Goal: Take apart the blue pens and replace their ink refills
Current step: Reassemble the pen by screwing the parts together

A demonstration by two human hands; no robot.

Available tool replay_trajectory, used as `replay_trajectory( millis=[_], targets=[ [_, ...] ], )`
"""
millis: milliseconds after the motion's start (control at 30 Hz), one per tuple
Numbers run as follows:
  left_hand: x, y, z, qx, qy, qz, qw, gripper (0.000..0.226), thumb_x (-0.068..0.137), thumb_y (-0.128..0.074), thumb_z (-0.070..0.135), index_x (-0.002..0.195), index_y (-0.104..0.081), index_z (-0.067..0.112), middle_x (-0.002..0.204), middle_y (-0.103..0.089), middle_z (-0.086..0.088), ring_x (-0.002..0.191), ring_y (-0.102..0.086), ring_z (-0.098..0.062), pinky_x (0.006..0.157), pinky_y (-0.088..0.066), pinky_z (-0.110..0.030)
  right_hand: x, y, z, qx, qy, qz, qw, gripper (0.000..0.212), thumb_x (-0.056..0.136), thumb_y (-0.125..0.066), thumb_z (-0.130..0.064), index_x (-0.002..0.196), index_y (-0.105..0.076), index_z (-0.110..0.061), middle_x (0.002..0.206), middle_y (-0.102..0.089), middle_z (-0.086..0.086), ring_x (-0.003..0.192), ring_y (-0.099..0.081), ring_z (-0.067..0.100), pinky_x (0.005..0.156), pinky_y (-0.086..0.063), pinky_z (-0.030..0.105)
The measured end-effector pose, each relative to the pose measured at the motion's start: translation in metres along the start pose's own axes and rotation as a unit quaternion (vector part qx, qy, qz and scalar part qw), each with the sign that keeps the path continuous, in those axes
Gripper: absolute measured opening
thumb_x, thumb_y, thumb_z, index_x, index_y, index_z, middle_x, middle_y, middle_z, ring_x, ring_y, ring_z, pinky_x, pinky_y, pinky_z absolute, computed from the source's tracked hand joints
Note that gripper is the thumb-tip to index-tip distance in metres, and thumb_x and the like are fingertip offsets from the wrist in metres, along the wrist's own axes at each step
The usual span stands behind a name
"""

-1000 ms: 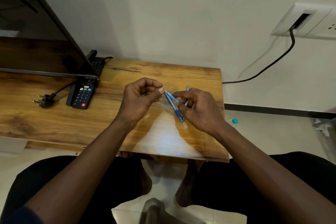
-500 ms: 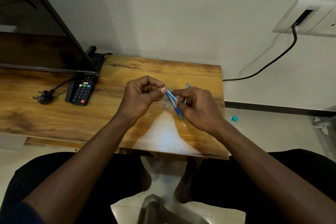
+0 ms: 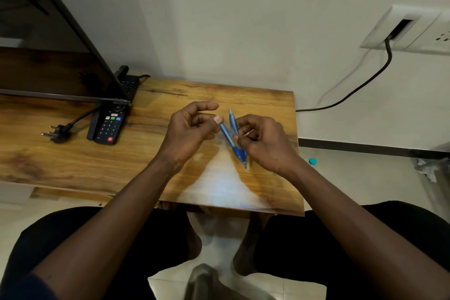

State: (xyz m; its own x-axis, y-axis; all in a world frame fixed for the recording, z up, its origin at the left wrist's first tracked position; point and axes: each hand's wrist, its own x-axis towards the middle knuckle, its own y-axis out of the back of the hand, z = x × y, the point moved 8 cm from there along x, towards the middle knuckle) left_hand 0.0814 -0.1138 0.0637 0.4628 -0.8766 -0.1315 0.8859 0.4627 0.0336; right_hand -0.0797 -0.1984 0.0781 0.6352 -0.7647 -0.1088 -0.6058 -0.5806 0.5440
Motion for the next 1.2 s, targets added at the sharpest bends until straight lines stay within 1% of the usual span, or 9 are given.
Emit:
replay_trajectory(
  millis=[133, 233, 400, 533, 600, 733, 867, 1067, 1200],
  targets=[
    [-0.004, -0.009, -0.004, 0.067, 0.021, -0.049, 0.996, 0.028, 0.095, -0.077, 0.019, 0.122, -0.071, 0.020, 0.106, -0.078, -0.005, 0.098, -0.075, -0.016, 0.078, -0.059, -0.027, 0.002, 0.005, 0.001, 0.067, -0.019, 0.017, 0.997, 0.051, 0.090, -0.076, -0.009, 0.132, -0.058, -0.032, 0.090, -0.071, -0.002, 0.074, -0.073, 0.014, 0.074, -0.064, 0.046],
    [-0.007, -0.017, -0.008, 0.106, 0.024, -0.077, 0.991, 0.032, 0.091, -0.081, 0.017, 0.121, -0.071, 0.020, 0.103, -0.079, -0.002, 0.098, -0.076, -0.019, 0.084, -0.063, -0.033, 0.002, 0.009, 0.000, 0.099, -0.014, 0.036, 0.994, 0.063, 0.089, -0.077, -0.010, 0.143, -0.051, -0.032, 0.091, -0.070, -0.001, 0.078, -0.076, 0.019, 0.077, -0.064, 0.048],
    [-0.008, -0.020, -0.009, 0.118, 0.031, -0.087, 0.989, 0.033, 0.089, -0.082, 0.015, 0.119, -0.069, 0.020, 0.091, -0.081, -0.004, 0.092, -0.078, -0.019, 0.094, -0.061, -0.044, 0.004, 0.018, -0.007, 0.169, -0.003, 0.086, 0.982, 0.055, 0.091, -0.074, -0.004, 0.135, -0.054, -0.031, 0.087, -0.073, 0.005, 0.076, -0.078, 0.023, 0.076, -0.064, 0.051],
    [-0.007, -0.016, 0.001, 0.080, 0.015, -0.065, 0.995, 0.025, 0.090, -0.081, 0.012, 0.113, -0.071, 0.016, 0.089, -0.081, -0.008, 0.090, -0.077, -0.025, 0.090, -0.062, -0.043, 0.008, 0.017, -0.009, 0.277, -0.041, 0.096, 0.955, 0.036, 0.096, -0.066, -0.002, 0.126, -0.061, -0.020, 0.088, -0.073, 0.013, 0.084, -0.077, 0.025, 0.078, -0.064, 0.040],
    [-0.006, -0.014, 0.004, 0.076, 0.000, -0.047, 0.996, 0.025, 0.088, -0.082, 0.011, 0.110, -0.071, 0.015, 0.090, -0.080, -0.007, 0.090, -0.077, -0.026, 0.087, -0.062, -0.042, 0.010, 0.011, -0.009, 0.397, -0.084, 0.073, 0.911, 0.016, 0.100, -0.055, -0.006, 0.113, -0.064, -0.012, 0.095, -0.072, 0.015, 0.094, -0.073, 0.027, 0.083, -0.060, 0.038],
    [-0.009, -0.011, 0.003, 0.035, -0.015, 0.010, 0.999, 0.024, 0.085, -0.085, 0.010, 0.105, -0.072, 0.013, 0.093, -0.077, -0.006, 0.088, -0.074, -0.019, 0.084, -0.062, -0.038, 0.010, -0.002, -0.010, 0.632, -0.150, 0.031, 0.760, 0.024, 0.101, -0.043, -0.025, 0.092, -0.061, -0.010, 0.097, -0.069, 0.016, 0.110, -0.067, 0.038, 0.102, -0.052, 0.048],
    [-0.014, -0.015, -0.005, -0.027, -0.011, 0.054, 0.998, 0.024, 0.084, -0.086, 0.008, 0.101, -0.071, 0.015, 0.100, -0.076, -0.010, 0.088, -0.072, -0.018, 0.080, -0.062, -0.035, 0.008, -0.008, -0.011, 0.715, -0.156, 0.048, 0.680, 0.046, 0.101, -0.038, -0.051, 0.076, -0.050, -0.014, 0.075, -0.056, 0.008, 0.084, -0.065, 0.030, 0.109, -0.044, 0.047],
    [-0.023, -0.033, -0.012, -0.155, 0.031, 0.057, 0.986, 0.031, 0.084, -0.083, 0.003, 0.111, -0.072, 0.013, 0.095, -0.073, -0.006, 0.089, -0.072, -0.016, 0.080, -0.061, -0.033, 0.014, 0.005, -0.017, 0.771, -0.139, 0.107, 0.613, 0.042, 0.095, -0.034, -0.045, 0.064, -0.039, -0.018, 0.058, -0.031, -0.001, 0.050, -0.032, 0.016, 0.066, -0.038, 0.033],
    [-0.032, -0.046, -0.003, -0.236, 0.058, 0.008, 0.970, 0.032, 0.079, -0.081, 0.009, 0.110, -0.075, 0.009, 0.101, -0.079, -0.015, 0.088, -0.077, -0.020, 0.076, -0.062, -0.029, 0.018, 0.018, -0.025, 0.790, -0.106, 0.118, 0.593, 0.041, 0.092, -0.031, -0.043, 0.059, -0.034, -0.020, 0.049, -0.024, -0.004, 0.041, -0.021, 0.013, 0.052, -0.029, 0.026]
  ],
)
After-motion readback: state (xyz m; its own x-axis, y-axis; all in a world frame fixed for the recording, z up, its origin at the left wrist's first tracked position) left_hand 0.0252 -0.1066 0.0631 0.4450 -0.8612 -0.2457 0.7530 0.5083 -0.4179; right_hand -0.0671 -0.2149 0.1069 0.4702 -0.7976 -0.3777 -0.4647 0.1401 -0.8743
